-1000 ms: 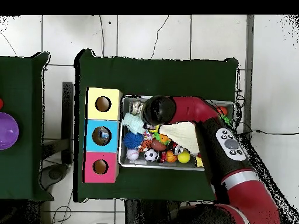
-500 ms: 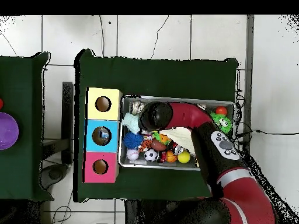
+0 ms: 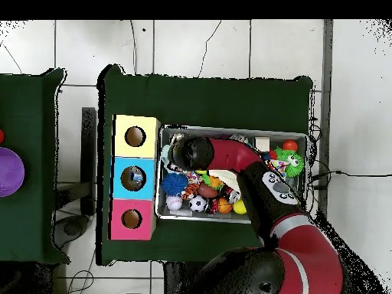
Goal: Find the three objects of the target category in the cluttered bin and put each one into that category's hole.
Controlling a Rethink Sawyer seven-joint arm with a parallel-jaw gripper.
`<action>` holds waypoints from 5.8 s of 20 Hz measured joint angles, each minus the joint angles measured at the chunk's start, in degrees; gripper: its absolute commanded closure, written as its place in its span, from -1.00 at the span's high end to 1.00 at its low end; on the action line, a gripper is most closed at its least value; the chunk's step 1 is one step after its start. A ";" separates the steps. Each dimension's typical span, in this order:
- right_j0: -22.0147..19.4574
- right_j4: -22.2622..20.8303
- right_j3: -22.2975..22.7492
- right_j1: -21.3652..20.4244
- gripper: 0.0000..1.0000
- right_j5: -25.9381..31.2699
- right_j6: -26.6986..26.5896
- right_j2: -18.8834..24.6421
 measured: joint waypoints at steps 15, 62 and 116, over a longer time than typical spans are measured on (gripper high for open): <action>2.12 2.25 0.27 -0.89 -1.00 -0.11 0.28 -3.17; -1.25 -1.72 -6.73 -12.82 -1.00 32.62 0.28 -8.64; 0.95 1.96 -1.69 -6.89 -1.00 13.38 0.28 -5.91</action>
